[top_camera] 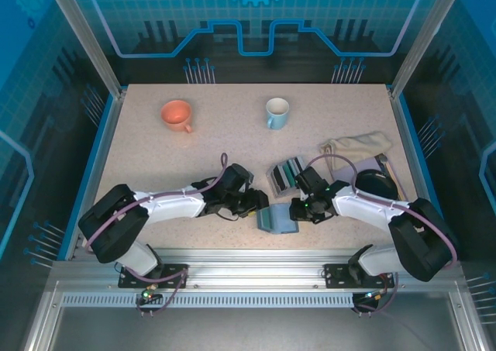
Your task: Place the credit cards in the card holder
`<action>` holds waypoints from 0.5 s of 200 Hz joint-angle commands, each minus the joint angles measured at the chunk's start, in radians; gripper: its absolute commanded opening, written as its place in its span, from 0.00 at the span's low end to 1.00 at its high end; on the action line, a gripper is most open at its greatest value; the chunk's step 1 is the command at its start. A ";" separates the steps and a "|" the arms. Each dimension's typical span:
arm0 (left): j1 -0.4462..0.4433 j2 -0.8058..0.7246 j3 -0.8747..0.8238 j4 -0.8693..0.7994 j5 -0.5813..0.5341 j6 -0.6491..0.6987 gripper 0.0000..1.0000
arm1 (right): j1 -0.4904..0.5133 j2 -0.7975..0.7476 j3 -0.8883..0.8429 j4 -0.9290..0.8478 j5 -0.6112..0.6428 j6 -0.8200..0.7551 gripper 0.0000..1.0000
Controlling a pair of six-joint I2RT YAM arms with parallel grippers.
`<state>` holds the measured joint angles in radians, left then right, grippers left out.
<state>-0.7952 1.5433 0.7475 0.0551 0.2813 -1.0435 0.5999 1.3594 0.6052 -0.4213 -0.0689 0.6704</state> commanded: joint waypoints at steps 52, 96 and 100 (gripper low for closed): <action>-0.056 0.128 0.156 0.031 0.080 0.030 0.45 | -0.032 -0.070 -0.063 0.096 -0.097 0.075 0.24; -0.059 0.200 0.127 0.083 0.055 -0.037 0.42 | -0.105 -0.163 -0.112 0.041 -0.082 0.070 0.31; -0.059 0.201 0.126 0.083 0.053 -0.037 0.42 | -0.110 -0.169 -0.114 0.041 -0.088 0.066 0.31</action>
<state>-0.8501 1.7214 0.8864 0.1078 0.3309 -1.0531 0.5270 1.2362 0.5171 -0.3511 -0.1413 0.7376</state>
